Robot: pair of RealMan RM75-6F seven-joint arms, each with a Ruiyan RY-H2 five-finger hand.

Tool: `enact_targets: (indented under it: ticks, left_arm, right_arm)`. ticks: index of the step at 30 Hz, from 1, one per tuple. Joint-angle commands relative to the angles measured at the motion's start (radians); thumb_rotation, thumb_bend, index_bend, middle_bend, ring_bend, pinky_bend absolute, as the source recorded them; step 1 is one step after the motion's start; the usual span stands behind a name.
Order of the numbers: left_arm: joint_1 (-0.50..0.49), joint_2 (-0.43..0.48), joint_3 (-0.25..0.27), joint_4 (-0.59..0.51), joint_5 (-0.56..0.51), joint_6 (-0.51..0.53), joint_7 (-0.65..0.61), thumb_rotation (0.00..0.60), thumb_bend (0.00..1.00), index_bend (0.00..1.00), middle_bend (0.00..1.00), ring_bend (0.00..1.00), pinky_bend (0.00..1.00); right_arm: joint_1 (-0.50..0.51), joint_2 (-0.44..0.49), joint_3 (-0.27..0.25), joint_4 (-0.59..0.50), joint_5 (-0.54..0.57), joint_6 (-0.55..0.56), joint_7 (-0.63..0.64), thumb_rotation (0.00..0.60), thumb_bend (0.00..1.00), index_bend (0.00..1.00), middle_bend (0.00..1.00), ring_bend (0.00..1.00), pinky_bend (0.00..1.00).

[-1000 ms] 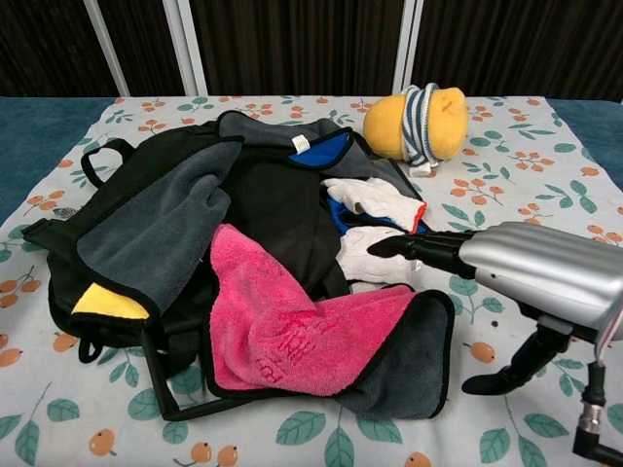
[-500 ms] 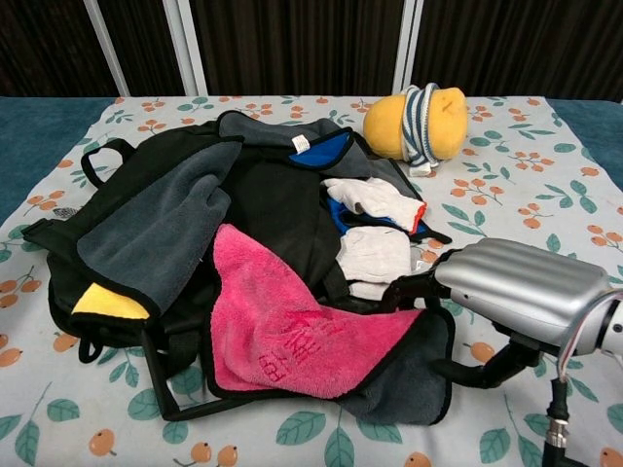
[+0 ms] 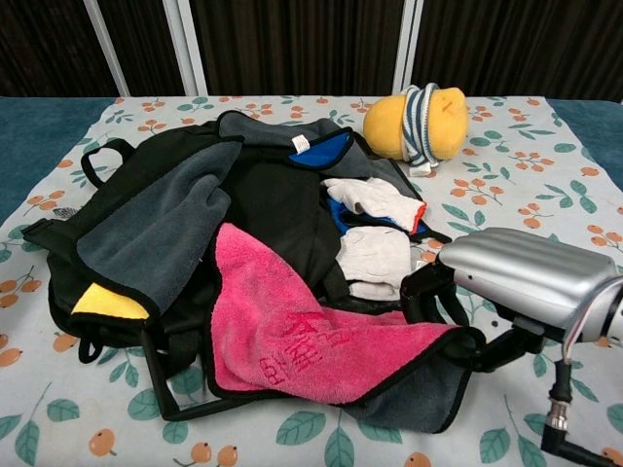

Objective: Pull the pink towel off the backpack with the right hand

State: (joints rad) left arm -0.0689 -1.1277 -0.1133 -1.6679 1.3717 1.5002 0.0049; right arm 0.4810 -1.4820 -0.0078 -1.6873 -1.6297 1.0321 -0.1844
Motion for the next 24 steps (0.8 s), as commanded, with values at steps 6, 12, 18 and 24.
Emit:
enact_targets:
  ticks: [6, 12, 18, 24]
  left_arm:
    - [0.001, 0.001, 0.0, -0.001, 0.001, 0.0, -0.006, 0.6, 0.59, 0.23, 0.06, 0.12, 0.01]
    - [0.002, 0.002, -0.002, -0.004, -0.001, 0.002, -0.011, 0.6, 0.59, 0.23, 0.06, 0.12, 0.01]
    - [0.001, 0.003, -0.003, -0.007, -0.003, 0.001, -0.012, 0.6, 0.59, 0.23, 0.06, 0.12, 0.01]
    - [0.002, 0.004, -0.004, -0.008, -0.004, 0.002, -0.015, 0.6, 0.59, 0.23, 0.06, 0.12, 0.01]
  right_arm:
    - [0.008, 0.094, 0.041, -0.071, 0.014, 0.05, 0.051, 0.6, 0.57, 0.76, 0.64, 0.61, 0.42]
    - [0.013, 0.182, 0.09, -0.129, 0.051, 0.079, 0.118, 0.6, 0.57, 0.79, 0.66, 0.61, 0.42]
    - [0.014, 0.277, 0.158, -0.168, 0.103, 0.116, 0.183, 0.6, 0.58, 0.79, 0.66, 0.61, 0.42]
    - [0.022, 0.378, 0.265, -0.174, 0.199, 0.159, 0.181, 0.6, 0.59, 0.81, 0.66, 0.62, 0.42]
